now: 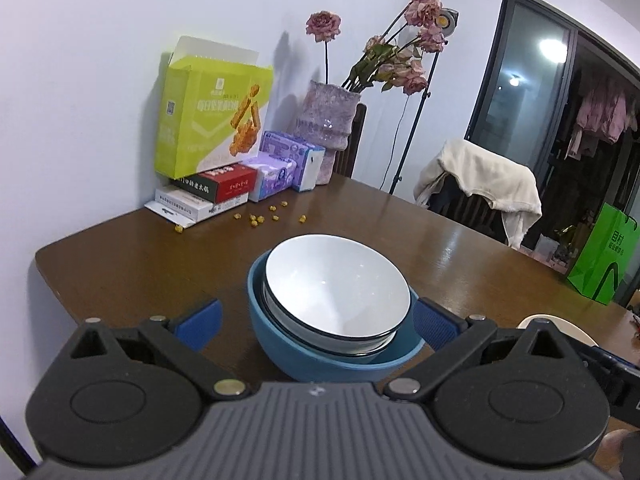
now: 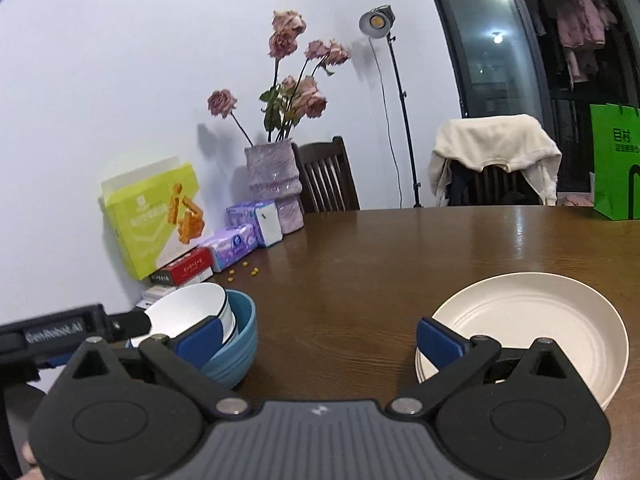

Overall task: Organize plates and bowls
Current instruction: 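Withdraw both open tools up and away from the nested bowls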

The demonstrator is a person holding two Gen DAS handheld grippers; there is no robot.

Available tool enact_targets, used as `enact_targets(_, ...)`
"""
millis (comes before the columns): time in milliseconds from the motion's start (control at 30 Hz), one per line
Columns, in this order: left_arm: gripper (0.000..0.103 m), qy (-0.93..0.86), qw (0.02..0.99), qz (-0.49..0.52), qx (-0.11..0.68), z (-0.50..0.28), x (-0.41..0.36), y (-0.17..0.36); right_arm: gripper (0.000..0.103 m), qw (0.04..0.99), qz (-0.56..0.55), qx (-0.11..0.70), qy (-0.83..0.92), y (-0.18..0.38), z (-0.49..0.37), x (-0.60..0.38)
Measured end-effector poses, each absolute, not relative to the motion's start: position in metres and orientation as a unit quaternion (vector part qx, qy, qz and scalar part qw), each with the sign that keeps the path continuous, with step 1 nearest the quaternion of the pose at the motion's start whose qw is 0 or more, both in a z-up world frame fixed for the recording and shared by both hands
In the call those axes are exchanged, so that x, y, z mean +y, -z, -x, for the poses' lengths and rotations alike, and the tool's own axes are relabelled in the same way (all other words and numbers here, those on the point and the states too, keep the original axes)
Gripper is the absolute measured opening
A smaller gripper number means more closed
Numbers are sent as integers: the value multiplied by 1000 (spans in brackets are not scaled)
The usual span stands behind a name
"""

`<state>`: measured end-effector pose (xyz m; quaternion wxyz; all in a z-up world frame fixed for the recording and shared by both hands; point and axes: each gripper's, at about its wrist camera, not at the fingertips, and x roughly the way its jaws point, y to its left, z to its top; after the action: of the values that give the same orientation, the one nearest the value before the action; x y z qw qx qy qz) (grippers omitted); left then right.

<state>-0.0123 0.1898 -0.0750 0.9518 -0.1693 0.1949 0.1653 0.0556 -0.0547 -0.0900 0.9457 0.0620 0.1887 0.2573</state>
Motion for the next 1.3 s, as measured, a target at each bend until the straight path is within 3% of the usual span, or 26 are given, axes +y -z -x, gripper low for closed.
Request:
enact_targets(633, 103, -148, 956, 157, 197, 23, 185, 89, 103, 948, 24, 182, -261, 94, -33, -38)
enact_targets(1167, 103, -126, 958, 151, 211, 20, 178, 94, 103, 953, -32, 172, -246, 104, -34, -54)
enact_targets(1300, 103, -123, 958, 147, 215, 17, 177, 93, 103, 945, -41, 204, -251, 105, -47, -58)
